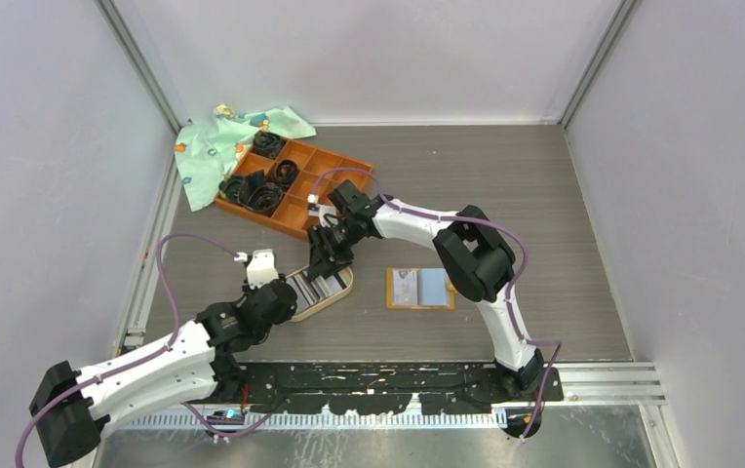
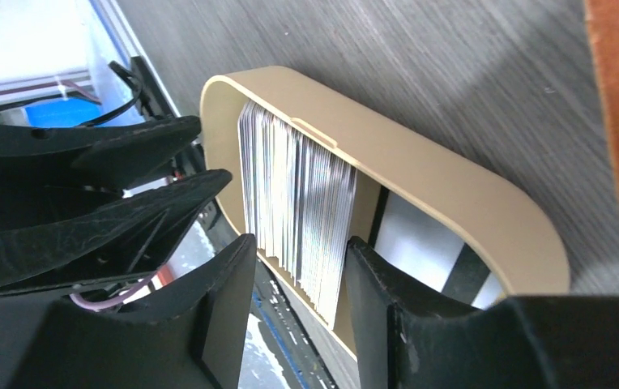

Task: Put the credit cards into the card holder
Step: Pick up the credit card from the storage box, then insert the credit card into the card holder.

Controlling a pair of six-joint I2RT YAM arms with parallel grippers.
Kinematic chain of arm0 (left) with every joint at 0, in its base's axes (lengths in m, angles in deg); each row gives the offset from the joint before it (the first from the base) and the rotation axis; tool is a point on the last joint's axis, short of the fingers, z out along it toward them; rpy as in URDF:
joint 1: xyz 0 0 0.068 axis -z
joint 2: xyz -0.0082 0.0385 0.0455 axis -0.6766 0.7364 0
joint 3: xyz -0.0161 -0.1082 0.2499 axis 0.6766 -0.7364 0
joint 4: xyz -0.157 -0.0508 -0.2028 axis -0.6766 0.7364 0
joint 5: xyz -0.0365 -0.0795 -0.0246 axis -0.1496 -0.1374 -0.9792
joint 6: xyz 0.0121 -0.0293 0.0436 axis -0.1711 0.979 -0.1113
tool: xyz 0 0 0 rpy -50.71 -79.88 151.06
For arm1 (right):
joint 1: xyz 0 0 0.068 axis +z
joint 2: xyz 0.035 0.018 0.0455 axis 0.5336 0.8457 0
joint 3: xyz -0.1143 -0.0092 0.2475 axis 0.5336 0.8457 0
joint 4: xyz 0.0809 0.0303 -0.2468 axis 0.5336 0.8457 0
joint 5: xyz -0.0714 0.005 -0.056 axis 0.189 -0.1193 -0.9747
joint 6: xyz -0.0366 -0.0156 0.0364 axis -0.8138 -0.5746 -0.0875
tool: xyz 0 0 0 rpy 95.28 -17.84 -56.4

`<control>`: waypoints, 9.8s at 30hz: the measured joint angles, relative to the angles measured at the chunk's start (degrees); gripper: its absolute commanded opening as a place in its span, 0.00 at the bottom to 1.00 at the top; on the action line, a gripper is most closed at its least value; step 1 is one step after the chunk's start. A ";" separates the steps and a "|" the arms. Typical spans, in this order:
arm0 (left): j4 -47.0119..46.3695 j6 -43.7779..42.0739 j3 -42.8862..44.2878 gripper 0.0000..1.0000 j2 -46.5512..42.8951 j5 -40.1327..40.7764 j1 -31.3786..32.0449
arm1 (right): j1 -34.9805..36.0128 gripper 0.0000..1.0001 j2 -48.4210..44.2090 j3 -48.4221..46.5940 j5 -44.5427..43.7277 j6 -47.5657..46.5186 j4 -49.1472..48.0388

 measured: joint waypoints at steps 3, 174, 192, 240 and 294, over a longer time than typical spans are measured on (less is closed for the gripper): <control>-0.09 -0.42 0.00 0.38 0.00 -0.31 -0.24 | -0.09 0.50 0.00 0.68 1.70 1.70 -1.40; -68.89 2.03 0.52 0.00 28.06 -50.03 -6.45 | -21.70 0.69 -49.75 39.08 -6.27 -87.80 18.95; -74.82 4.52 13.16 0.00 54.90 -58.29 -6.45 | -20.79 0.12 -40.50 43.82 -10.47 -122.16 31.10; -77.46 12.00 17.42 0.00 64.72 -59.89 -6.45 | -20.92 0.71 -42.82 38.05 -12.33 -117.04 35.69; -76.96 19.15 20.28 0.00 69.44 -57.77 -4.17 | -25.90 0.85 -32.02 37.83 -24.61 -96.15 24.02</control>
